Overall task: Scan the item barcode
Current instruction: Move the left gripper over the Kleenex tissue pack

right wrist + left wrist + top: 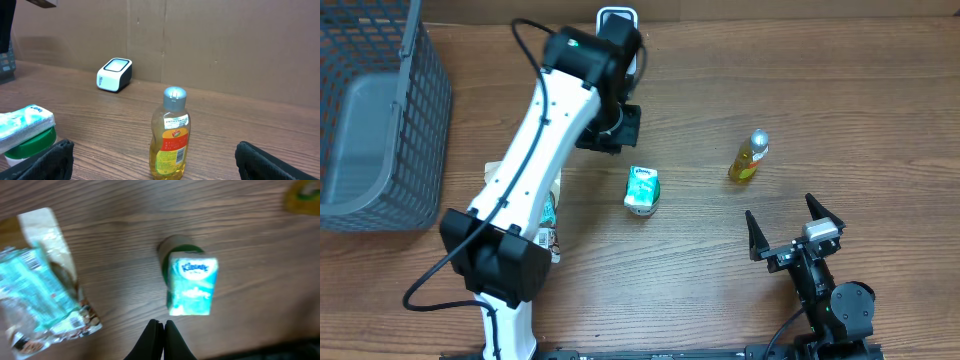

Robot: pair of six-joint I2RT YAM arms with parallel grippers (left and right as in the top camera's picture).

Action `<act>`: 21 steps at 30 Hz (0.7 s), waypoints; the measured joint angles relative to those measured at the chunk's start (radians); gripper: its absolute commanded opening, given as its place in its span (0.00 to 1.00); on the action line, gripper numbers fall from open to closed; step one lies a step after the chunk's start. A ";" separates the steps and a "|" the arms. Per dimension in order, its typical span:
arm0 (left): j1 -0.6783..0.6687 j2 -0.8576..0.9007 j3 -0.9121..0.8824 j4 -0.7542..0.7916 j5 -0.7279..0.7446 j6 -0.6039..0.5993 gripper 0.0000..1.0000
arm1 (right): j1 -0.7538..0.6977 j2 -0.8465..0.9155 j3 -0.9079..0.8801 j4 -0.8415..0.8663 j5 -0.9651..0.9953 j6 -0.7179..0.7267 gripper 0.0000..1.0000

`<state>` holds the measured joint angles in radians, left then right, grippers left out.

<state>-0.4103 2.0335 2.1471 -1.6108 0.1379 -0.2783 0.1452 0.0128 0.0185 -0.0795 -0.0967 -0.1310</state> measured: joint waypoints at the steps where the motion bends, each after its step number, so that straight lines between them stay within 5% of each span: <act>1: 0.018 0.000 0.000 0.003 0.031 0.020 0.06 | 0.000 0.000 0.000 0.000 0.000 0.000 1.00; 16: 0.116 -0.021 -0.061 0.000 0.340 0.234 0.04 | 0.000 0.000 0.000 0.000 0.000 0.000 1.00; 21: 0.112 -0.021 -0.117 0.046 0.371 0.253 0.12 | 0.000 0.000 0.000 0.000 0.000 0.000 1.00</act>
<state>-0.2985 2.0121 2.0300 -1.5650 0.5087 -0.0250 0.1455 0.0128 0.0185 -0.0792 -0.0967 -0.1310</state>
